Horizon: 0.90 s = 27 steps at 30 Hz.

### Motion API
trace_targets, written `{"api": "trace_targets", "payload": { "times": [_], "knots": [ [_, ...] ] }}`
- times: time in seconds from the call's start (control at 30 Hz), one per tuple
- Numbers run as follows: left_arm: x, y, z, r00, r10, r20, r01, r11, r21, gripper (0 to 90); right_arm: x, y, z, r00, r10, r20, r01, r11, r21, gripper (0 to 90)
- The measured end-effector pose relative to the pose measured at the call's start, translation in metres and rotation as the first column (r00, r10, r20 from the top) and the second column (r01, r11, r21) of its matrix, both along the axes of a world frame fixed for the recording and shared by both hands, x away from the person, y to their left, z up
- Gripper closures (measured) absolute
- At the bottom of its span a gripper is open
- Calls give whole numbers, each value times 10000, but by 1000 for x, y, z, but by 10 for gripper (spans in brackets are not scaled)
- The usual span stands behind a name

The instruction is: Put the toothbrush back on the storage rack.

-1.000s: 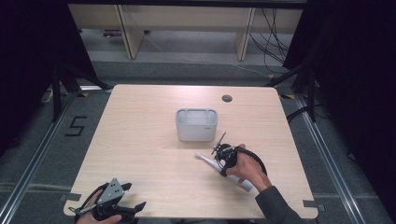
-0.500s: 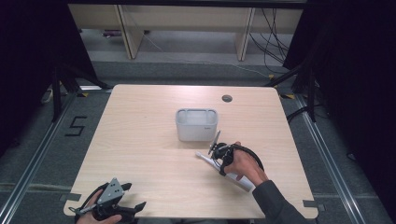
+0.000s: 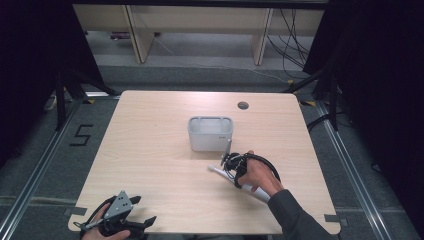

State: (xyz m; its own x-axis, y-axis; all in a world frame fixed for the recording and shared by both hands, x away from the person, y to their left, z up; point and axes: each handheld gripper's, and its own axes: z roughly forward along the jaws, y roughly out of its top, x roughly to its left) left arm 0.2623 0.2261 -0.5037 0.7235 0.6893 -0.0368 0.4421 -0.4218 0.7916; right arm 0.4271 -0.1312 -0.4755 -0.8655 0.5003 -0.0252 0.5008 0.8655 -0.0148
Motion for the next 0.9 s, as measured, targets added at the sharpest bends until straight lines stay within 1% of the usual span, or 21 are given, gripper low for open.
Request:
{"api": "trace_targets", "payload": {
  "times": [0.03,0.1,0.2,0.23,0.27,0.33,0.4,0.43,0.47,0.5,0.53,0.6,0.63,0.67,0.7,0.73,0.77,0.8,0.83,0.87,0.9],
  "knots": [
    [0,0,0,10000,47,44,-47,10000,29,149,1,0,0,10000,61,-8,-61,10000,21,666],
    [0,0,0,10000,-16,-9,16,10000,44,150,-1,1,0,10000,-61,-12,61,10000,-15,666],
    [-1,-1,0,10000,7,-63,-7,10000,-6,150,0,1,0,10000,-57,-75,57,10000,-27,666],
    [-1,-2,-1,9999,126,18,-125,9996,-250,150,-1,2,0,9998,-177,-100,176,9998,-71,666],
    [0,0,0,10000,11,29,-10,10000,-61,149,-1,2,0,9998,-143,-107,143,9999,-56,666],
    [0,0,0,10000,-9,23,9,10000,-45,149,-1,2,0,9999,-151,-80,150,9999,-86,667],
    [0,0,0,10000,19,-12,-19,10000,37,150,-1,1,0,9999,-111,-37,111,9999,8,667],
    [0,0,0,10000,-16,-17,16,10000,-42,149,0,0,0,10000,63,32,-63,10000,10,667],
    [0,0,0,10000,22,12,-22,10000,-59,149,-1,0,1,10000,-10,-29,10,10000,42,667],
    [0,-1,-1,10000,95,-28,-96,9998,-202,149,-1,-1,1,9998,191,3,-191,9998,107,667],
    [0,-1,-1,10000,95,-28,-96,9998,-202,150,-3,-1,3,9999,42,95,-43,9999,143,668],
    [0,0,0,10000,10,-23,-10,10000,39,150,-5,-1,7,9998,-60,204,53,9994,352,668],
    [0,0,-1,10000,6,8,-6,10000,-35,149,-6,-2,9,9998,52,216,-61,9991,429,668],
    [0,0,-1,10000,25,18,-25,10000,-61,149,-7,-3,12,9994,-23,331,3,9983,586,668],
    [0,0,0,10000,3,34,-3,10000,-34,149,-8,-4,14,9992,118,378,-144,9976,678,668],
    [0,0,0,10000,3,34,-3,10000,-34,149,-8,-4,14,9992,118,378,-144,9976,678,668],
    [0,0,-1,10000,25,22,-25,10000,-56,149,-11,-8,20,9983,-116,575,55,9945,1044,669],
    [0,0,-1,10000,-3,-31,3,10000,-31,149,-11,-9,22,9981,-25,617,-49,9928,1200,669],
    [0,-1,-2,9999,129,-37,-130,9997,-186,149,-12,-11,26,9973,-120,724,25,9915,1301,669],
    [-1,-2,-2,9998,160,-93,-162,9994,-304,149,-14,-13,30,9966,-304,768,185,9882,1520,669],
    [1,0,-1,10000,12,-15,-12,10000,60,149,-15,-15,33,9958,-396,829,253,9857,1665,669]
  ]
}}
